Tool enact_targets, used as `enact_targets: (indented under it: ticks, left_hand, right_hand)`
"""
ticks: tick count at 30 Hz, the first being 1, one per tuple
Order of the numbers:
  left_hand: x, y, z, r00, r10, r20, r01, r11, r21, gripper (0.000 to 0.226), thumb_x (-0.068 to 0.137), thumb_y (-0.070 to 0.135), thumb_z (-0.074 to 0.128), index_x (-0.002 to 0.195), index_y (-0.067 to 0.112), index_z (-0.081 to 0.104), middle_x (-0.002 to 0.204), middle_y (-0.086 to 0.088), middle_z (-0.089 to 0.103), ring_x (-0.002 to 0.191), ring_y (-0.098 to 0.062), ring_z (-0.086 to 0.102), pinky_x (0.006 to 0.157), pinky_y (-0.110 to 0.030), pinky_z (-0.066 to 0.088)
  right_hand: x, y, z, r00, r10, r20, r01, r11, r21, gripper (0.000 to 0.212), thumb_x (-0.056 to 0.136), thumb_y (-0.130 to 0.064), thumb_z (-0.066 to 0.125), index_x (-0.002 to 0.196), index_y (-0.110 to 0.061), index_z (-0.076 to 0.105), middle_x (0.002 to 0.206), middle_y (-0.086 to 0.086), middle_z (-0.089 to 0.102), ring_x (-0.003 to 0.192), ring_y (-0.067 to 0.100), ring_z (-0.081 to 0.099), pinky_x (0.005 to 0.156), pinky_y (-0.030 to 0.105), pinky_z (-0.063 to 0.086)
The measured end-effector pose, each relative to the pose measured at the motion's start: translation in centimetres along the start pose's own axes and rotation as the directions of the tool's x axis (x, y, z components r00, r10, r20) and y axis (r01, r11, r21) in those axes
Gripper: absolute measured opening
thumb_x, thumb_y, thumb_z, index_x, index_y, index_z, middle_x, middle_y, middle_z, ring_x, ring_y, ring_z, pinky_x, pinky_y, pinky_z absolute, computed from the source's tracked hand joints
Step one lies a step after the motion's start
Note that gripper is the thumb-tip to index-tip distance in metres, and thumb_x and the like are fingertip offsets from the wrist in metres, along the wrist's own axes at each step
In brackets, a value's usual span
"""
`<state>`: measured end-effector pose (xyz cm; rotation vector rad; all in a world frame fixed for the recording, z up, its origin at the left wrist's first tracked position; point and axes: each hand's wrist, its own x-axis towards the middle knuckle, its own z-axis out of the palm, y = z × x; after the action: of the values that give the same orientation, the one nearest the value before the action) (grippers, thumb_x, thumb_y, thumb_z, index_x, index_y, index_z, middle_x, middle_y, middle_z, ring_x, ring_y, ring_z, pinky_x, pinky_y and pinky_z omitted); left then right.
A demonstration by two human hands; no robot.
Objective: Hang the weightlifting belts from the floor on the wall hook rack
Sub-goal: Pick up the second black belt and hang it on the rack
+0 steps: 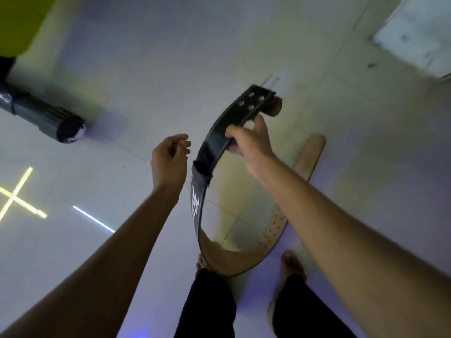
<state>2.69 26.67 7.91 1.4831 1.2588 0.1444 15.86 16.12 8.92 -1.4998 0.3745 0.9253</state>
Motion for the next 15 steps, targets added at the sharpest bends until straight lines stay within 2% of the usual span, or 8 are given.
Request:
enact_targets:
  ticks: [3,6,8,10,12,15]
  left_hand:
    - [-4.6,9.0,0.5,0.989,0.015,0.149,0.002,0.994,-0.107,0.023,0.105,0.02,0.05,0.114,0.014,0.07,0.101,-0.001,0.073,0.092,-0.018,0.07,0.087,-0.03,0.059]
    - [-9.5,19.4,0.6,0.949,0.077,0.307,-0.023,0.984,-0.177,0.026,0.104,0.031,0.054,0.114,0.013,0.07,0.106,-0.002,0.075,0.091,-0.014,0.073,0.083,-0.024,0.06]
    - [-12.9,26.2,0.8,0.902,0.115,0.416,-0.051,0.985,-0.162,0.03,0.102,0.037,0.055,0.108,0.013,0.072,0.102,-0.001,0.077,0.088,-0.011,0.074,0.078,-0.021,0.061]
    - [-16.6,32.1,1.1,0.845,0.135,0.518,-0.091,0.99,-0.109,0.034,0.101,0.04,0.056,0.105,0.013,0.076,0.1,-0.001,0.079,0.087,-0.011,0.076,0.073,-0.02,0.061]
    - [-20.3,37.1,1.7,0.785,0.156,0.6,-0.122,0.988,-0.097,0.037,0.1,0.041,0.058,0.107,0.01,0.077,0.103,-0.005,0.08,0.089,-0.013,0.077,0.073,-0.02,0.06]
    - [-25.8,43.4,2.5,0.713,0.198,0.673,-0.176,0.979,-0.101,0.034,0.1,0.037,0.06,0.107,0.01,0.077,0.099,-0.006,0.08,0.084,-0.012,0.076,0.072,-0.02,0.059]
  right_hand:
    - [-9.0,-6.3,-3.1,0.993,-0.045,0.106,0.051,0.997,-0.057,0.052,0.082,0.013,0.058,0.126,-0.013,0.045,0.095,0.014,0.068,0.083,0.022,0.068,0.061,0.029,0.063]
    - [-16.8,-12.2,-6.5,0.974,-0.056,0.221,0.099,0.976,-0.192,0.057,0.08,0.01,0.061,0.123,-0.026,0.048,0.097,0.013,0.074,0.089,0.027,0.072,0.073,0.04,0.064]
    - [-21.3,-16.1,-8.8,0.964,-0.071,0.258,0.132,0.965,-0.227,0.062,0.079,0.011,0.062,0.123,-0.029,0.047,0.098,0.015,0.076,0.092,0.033,0.073,0.078,0.051,0.062]
    - [-25.5,-19.8,-11.1,0.961,-0.097,0.26,0.162,0.957,-0.242,0.064,0.079,0.013,0.062,0.122,-0.031,0.046,0.1,0.018,0.075,0.092,0.038,0.073,0.077,0.056,0.06]
    - [-29.4,-23.4,-13.3,0.959,-0.143,0.245,0.2,0.953,-0.228,0.064,0.081,0.01,0.065,0.124,-0.032,0.044,0.103,0.018,0.075,0.092,0.036,0.074,0.076,0.056,0.061]
    - [-34.9,-28.2,-16.2,0.951,-0.224,0.213,0.262,0.949,-0.174,0.059,0.087,-0.007,0.071,0.13,-0.035,0.042,0.109,0.01,0.075,0.093,0.029,0.075,0.071,0.049,0.063]
